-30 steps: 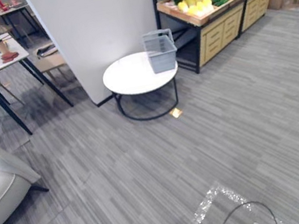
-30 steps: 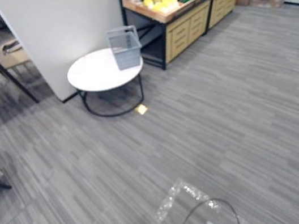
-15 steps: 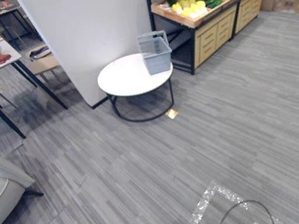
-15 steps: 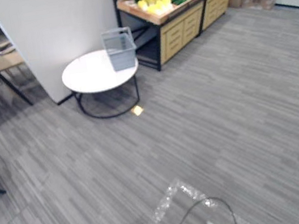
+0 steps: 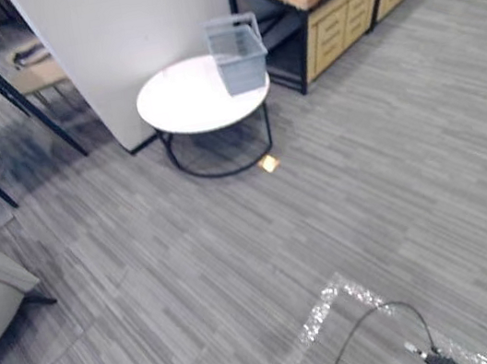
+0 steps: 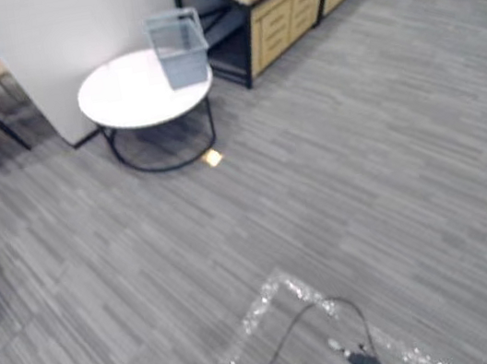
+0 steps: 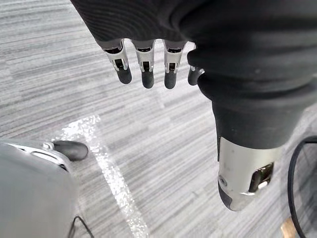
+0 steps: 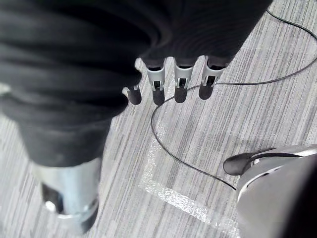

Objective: Pick vegetable in the basket

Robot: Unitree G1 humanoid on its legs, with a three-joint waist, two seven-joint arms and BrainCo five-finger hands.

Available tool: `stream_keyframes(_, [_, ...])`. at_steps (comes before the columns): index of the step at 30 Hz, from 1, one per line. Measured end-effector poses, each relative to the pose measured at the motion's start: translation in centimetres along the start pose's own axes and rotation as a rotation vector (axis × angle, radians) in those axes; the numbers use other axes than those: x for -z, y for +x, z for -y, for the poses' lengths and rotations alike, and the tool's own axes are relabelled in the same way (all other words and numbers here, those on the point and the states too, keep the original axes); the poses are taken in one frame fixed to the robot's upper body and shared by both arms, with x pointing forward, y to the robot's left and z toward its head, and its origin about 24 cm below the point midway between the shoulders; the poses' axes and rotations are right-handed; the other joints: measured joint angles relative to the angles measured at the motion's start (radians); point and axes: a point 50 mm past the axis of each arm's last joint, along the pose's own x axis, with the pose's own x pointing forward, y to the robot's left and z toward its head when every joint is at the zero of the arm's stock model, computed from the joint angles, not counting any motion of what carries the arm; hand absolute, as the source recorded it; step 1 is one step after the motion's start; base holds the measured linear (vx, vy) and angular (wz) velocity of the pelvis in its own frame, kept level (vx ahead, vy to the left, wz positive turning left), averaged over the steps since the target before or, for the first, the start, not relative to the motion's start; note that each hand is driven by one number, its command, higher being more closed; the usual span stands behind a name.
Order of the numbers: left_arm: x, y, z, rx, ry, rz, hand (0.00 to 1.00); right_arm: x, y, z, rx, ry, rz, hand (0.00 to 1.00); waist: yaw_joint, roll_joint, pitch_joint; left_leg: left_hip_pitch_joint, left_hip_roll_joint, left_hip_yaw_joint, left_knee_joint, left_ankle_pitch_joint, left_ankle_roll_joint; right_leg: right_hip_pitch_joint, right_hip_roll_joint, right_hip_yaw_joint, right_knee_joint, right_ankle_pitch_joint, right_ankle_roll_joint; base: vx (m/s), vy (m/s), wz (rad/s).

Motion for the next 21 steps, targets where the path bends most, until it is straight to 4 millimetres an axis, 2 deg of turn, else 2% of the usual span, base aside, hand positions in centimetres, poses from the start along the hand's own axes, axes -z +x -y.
stream_keyframes(2, [-0.3, -0.1, 0.1, 0.002, -0.016, 0.019, 0.00, 0.1, 0.0, -0.3, -0.013, -0.014, 0.001, 0.00, 0.001, -0.015, 0.008, -0.083, 0.023, 0.007, 0.214, -0.018, -0.010, 0.007, -0.009, 0.004, 0.029, -0.027, -0.017, 0.03, -0.144, -0.01])
stream_keyframes(3, [-0.6, -0.2, 0.3, 0.004, -0.051, 0.040, 0.00, -0.1, -0.1, -0.1, -0.019, -0.034, 0.015, 0.00, 0.002, -0.003, 0.013, -0.186, 0.074, -0.002, 0.467, 0.003, 0.000, 0.030, 0.003, 0.000, 0.032, -0.038, -0.032, 0.10, -0.128, -0.19])
stream_keyframes(4, [-0.7, -0.2, 0.4, 0.002, -0.071, 0.043, 0.00, -0.3, 0.0, 0.0, -0.016, -0.037, 0.027, 0.00, 0.004, 0.009, 0.021, -0.220, 0.098, -0.007, 0.557, 0.026, 0.016, 0.045, 0.012, -0.002, 0.037, -0.043, -0.040, 0.11, -0.105, -0.22])
stream_keyframes(5, [-0.6, -0.3, 0.5, -0.002, -0.105, 0.041, 0.00, -0.6, 0.0, 0.2, -0.013, -0.039, 0.041, 0.00, 0.004, 0.025, 0.030, -0.260, 0.134, -0.006, 0.670, 0.079, 0.048, 0.069, 0.024, -0.001, 0.041, -0.053, -0.044, 0.12, -0.031, -0.19])
stream_keyframes(6, [-0.5, -0.4, 0.4, -0.014, -0.151, 0.044, 0.00, -0.5, -0.1, 0.3, -0.011, -0.040, 0.047, 0.00, 0.007, 0.026, 0.033, -0.300, 0.161, -0.006, 0.782, 0.181, 0.069, 0.099, 0.029, 0.011, 0.040, -0.065, -0.052, 0.18, -0.030, -0.19])
stream_keyframes(7, [-0.6, -0.5, 0.4, -0.015, -0.169, 0.050, 0.00, -0.5, -0.1, 0.1, -0.017, -0.045, 0.049, 0.00, 0.011, 0.017, 0.039, -0.329, 0.164, -0.005, 0.823, 0.206, 0.067, 0.114, 0.029, 0.021, 0.037, -0.067, -0.058, 0.24, -0.035, -0.27])
stream_keyframes(8, [-0.7, -0.6, 0.4, -0.019, -0.199, 0.059, 0.00, -0.6, -0.2, 0.1, -0.024, -0.070, 0.057, 0.00, 0.022, 0.021, 0.039, -0.359, 0.153, -0.017, 0.858, 0.153, 0.054, 0.134, 0.023, 0.038, 0.032, -0.076, -0.066, 0.27, -0.020, -0.31])
stream_keyframes(9, [-0.8, -0.7, 0.8, -0.014, -0.218, 0.066, 0.00, -1.1, -0.1, -0.2, -0.031, -0.070, 0.070, 0.00, 0.025, 0.022, 0.039, -0.397, 0.110, -0.052, 0.813, 0.084, 0.043, 0.145, 0.015, 0.059, 0.022, -0.073, -0.056, 0.23, -0.005, -0.32])
stream_keyframes(10, [-0.8, -0.8, 1.0, -0.011, -0.228, 0.069, 0.00, -1.3, 0.0, -0.4, -0.034, -0.070, 0.076, 0.00, 0.027, 0.022, 0.039, -0.411, 0.090, -0.067, 0.762, 0.064, 0.039, 0.150, 0.011, 0.068, 0.010, -0.071, -0.053, 0.24, 0.032, -0.40])
stream_keyframes(11, [-0.9, -0.8, 1.3, -0.009, -0.261, 0.073, 0.00, -1.9, 0.1, -0.9, -0.048, -0.075, 0.089, 0.00, 0.037, 0.021, 0.039, -0.430, 0.059, -0.083, 0.616, 0.055, 0.042, 0.154, 0.002, 0.090, -0.011, -0.067, -0.046, 0.28, 0.057, -0.54])
stream_keyframes(12, [-1.1, -0.8, 1.3, -0.009, -0.267, 0.084, 0.00, -2.3, 0.2, -1.7, -0.070, -0.088, 0.102, 0.00, 0.044, 0.023, 0.040, -0.435, 0.051, -0.085, 0.418, 0.067, 0.034, 0.170, 0.000, 0.108, -0.039, -0.062, -0.037, 0.31, 0.072, -0.60])
stream_keyframes(13, [-1.1, -0.9, 1.3, -0.008, -0.268, 0.086, 0.00, -2.4, 0.2, -2.1, -0.081, -0.094, 0.105, 0.00, 0.048, 0.023, 0.040, -0.432, 0.052, -0.086, 0.316, 0.083, 0.030, 0.179, 0.000, 0.118, -0.052, -0.061, -0.030, 0.36, 0.096, -0.54])
stream_keyframes(15, [-1.1, -1.0, 1.5, -0.007, -0.279, 0.089, 0.00, -2.3, 0.1, -2.7, -0.100, -0.107, 0.110, 0.00, 0.053, 0.029, 0.041, -0.427, 0.066, -0.105, 0.017, 0.162, 0.002, 0.236, -0.004, 0.142, -0.081, -0.085, 0.012, 0.41, 0.143, -0.36])
stream_keyframes(17, [-1.0, -1.1, 1.8, -0.006, -0.284, 0.088, 0.00, -2.4, 0.1, -2.6, -0.095, -0.114, 0.114, 0.00, 0.055, 0.043, 0.033, -0.430, 0.093, -0.109, -0.035, 0.169, -0.001, 0.279, -0.010, 0.160, -0.101, -0.118, 0.051, 0.47, 0.284, -0.47])
stream_keyframes(18, [-1.1, -1.1, 1.6, -0.010, -0.282, 0.091, 0.00, -2.4, 0.1, -2.6, -0.092, -0.114, 0.114, 0.00, 0.067, 0.038, 0.030, -0.432, 0.086, -0.097, 0.012, 0.256, -0.002, 0.314, -0.042, 0.188, -0.111, -0.150, 0.062, 0.58, 0.448, -0.67])
stream_keyframes(19, [-1.2, -1.1, 1.7, -0.009, -0.282, 0.097, 0.00, -2.4, 0.1, -2.7, -0.095, -0.113, 0.114, 0.00, 0.068, 0.027, 0.024, -0.436, 0.071, -0.091, 0.034, 0.279, 0.003, 0.312, -0.065, 0.200, -0.101, -0.155, 0.070, 0.58, 0.435, -0.71])
stream_keyframes(20, [-1.5, -1.1, 1.6, -0.008, -0.272, 0.111, 0.00, -2.5, 0.0, -3.5, -0.117, -0.118, 0.116, 0.00, 0.071, -0.008, 0.003, -0.443, 0.034, -0.076, 0.044, 0.275, 0.016, 0.267, -0.105, 0.216, -0.040, -0.152, 0.076, 0.47, 0.327, -0.48])
stream_keyframes(21, [-1.7, -1.0, 1.3, -0.012, -0.262, 0.121, 0.00, -2.5, 0.0, -3.7, -0.127, -0.118, 0.119, 0.00, 0.070, -0.018, -0.004, -0.443, 0.023, -0.060, 0.039, 0.264, 0.033, 0.231, -0.121, 0.220, 0.007, -0.141, 0.092, 0.47, 0.295, -0.42])
